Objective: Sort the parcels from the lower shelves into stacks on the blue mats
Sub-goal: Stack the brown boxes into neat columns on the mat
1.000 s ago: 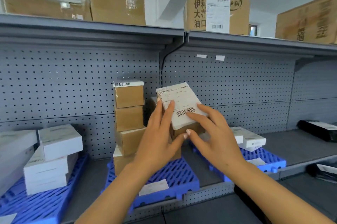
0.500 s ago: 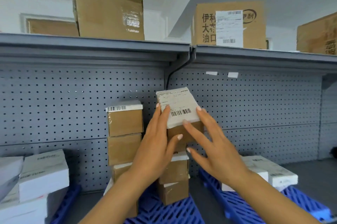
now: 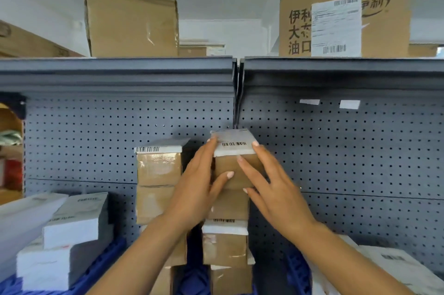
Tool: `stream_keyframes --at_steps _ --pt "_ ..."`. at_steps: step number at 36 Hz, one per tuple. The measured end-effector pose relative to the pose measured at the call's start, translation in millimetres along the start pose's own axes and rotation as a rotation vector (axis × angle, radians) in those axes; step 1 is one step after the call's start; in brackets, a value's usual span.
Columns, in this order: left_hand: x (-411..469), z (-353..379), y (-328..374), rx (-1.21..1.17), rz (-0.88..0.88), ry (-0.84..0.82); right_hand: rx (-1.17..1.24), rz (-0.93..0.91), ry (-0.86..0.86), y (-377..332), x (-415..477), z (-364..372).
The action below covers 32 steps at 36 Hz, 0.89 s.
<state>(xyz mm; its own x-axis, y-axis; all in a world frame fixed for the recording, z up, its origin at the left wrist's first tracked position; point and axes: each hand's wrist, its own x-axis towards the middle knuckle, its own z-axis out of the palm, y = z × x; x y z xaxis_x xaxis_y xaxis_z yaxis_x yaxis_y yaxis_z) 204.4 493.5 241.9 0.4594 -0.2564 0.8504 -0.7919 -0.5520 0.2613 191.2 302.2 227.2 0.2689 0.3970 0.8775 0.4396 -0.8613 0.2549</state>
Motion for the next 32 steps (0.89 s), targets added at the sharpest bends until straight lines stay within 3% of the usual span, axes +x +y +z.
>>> stream_keyframes --at_steps 6,20,27,32 --pt "-7 9 -3 0.292 0.163 0.166 0.054 0.027 -0.029 4 0 10" --pt "-17 16 -8 0.569 0.126 0.023 0.206 0.055 -0.057 10 -3 22" --pt "-19 19 -10 0.608 0.102 -0.020 0.172 0.085 -0.280 10 -4 4" --pt "-23 18 -2 0.569 0.137 -0.039 0.126 0.088 -0.279 15 -14 -10"
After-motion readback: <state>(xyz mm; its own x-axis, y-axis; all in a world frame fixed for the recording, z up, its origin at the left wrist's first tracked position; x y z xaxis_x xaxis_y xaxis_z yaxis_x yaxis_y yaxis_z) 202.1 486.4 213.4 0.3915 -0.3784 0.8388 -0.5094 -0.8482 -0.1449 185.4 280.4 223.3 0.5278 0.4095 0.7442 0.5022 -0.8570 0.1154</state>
